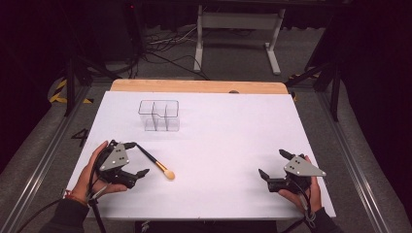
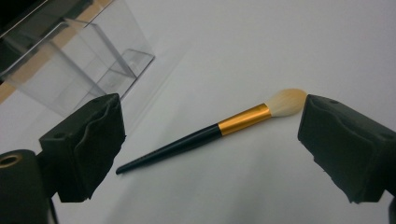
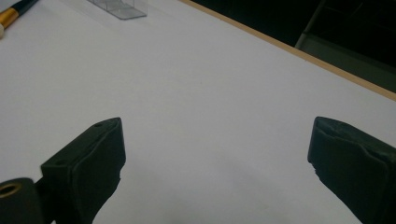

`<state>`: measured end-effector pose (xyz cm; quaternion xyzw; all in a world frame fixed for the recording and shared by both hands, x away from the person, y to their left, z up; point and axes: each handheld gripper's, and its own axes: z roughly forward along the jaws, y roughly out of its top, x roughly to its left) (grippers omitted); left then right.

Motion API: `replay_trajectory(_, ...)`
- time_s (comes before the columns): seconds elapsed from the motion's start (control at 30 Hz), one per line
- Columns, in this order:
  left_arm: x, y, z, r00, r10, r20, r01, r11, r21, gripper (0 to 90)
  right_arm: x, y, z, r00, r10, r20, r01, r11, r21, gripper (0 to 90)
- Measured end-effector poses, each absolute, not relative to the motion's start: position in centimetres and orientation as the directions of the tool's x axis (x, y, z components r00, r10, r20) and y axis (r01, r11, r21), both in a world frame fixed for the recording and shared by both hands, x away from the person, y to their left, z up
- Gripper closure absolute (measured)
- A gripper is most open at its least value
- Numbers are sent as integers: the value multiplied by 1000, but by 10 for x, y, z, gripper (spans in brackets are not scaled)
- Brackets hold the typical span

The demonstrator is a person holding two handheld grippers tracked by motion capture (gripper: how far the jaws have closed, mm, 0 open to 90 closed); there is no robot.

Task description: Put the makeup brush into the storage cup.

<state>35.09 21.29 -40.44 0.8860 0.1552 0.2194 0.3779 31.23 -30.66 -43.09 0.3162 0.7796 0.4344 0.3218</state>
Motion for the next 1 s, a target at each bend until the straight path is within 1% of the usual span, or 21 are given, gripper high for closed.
replay_trajectory(0.03,355,208,-401,869,407,281,101,-703,704,79,313,-306,-432,-596,769,-230,219,431,875,50)
replay_trajectory(0.07,361,201,-397,879,363,308,83,-754,651,80,314,-306,-433,-601,766,-229,226,437,871,51)
replay_trajectory(0.1,361,201,-397,879,363,308,83,-754,651,89,314,-306,-433,-601,766,-229,226,437,871,51)
replay_trajectory(0.13,364,196,-395,890,323,321,66,-789,610,89,315,-306,-435,-602,765,-229,232,442,867,51)
replay_trajectory(0.17,370,191,-393,900,276,336,44,-826,561,121,315,-306,-435,-605,763,-228,237,446,863,51)
replay_trajectory(0.2,372,187,-393,900,265,346,41,-843,537,107,316,-306,-436,-606,762,-228,242,451,859,50)
replay_trajectory(0.23,381,179,-392,907,238,349,42,-873,486,89,317,-305,-437,-608,761,-227,246,452,858,51)
replay_trajectory(0.27,385,176,-393,916,215,337,38,-886,462,79,317,-305,-437,-611,759,-226,248,454,856,51)
replay_trajectory(0.3,385,176,-393,916,215,337,38,-886,462,70,317,-305,-437,-611,759,-226,248,454,856,51)
replay_trajectory(0.33,390,171,-396,924,190,333,30,-901,432,70,317,-304,-438,-614,757,-223,251,455,854,51)
replay_trajectory(0.5,406,161,-410,952,147,268,43,-932,359,94,316,-302,-440,-623,748,-229,256,471,844,51)
replay_trajectory(0.53,410,159,-413,957,128,261,40,-947,320,100,317,-302,-440,-623,749,-226,261,471,842,51)
replay_trajectory(0.57,413,156,-416,962,110,252,35,-958,286,124,317,-302,-441,-625,747,-227,266,477,838,51)
replay_trajectory(0.67,418,150,-422,974,82,210,24,-964,265,151,320,-303,-443,-620,751,-225,282,482,830,53)
replay_trajectory(0.7,419,148,-424,974,74,214,19,-968,249,153,320,-303,-443,-622,751,-222,284,481,829,53)
replay_trajectory(0.73,419,148,-424,974,74,214,19,-968,249,153,320,-303,-443,-622,751,-222,284,481,829,53)
replay_trajectory(0.83,425,138,-430,983,42,181,5,-979,203,150,320,-301,-444,-626,747,-224,287,487,825,54)
replay_trajectory(0.9,428,136,-430,985,37,167,3,-980,200,118,320,-301,-445,-628,745,-225,287,491,822,54)
replay_trajectory(0.93,428,136,-430,985,37,167,3,-980,200,128,320,-301,-445,-628,745,-225,287,491,822,54)
replay_trajectory(1.0,432,134,-431,994,30,107,8,-980,198,136,320,-302,-445,-629,746,-219,290,486,824,54)
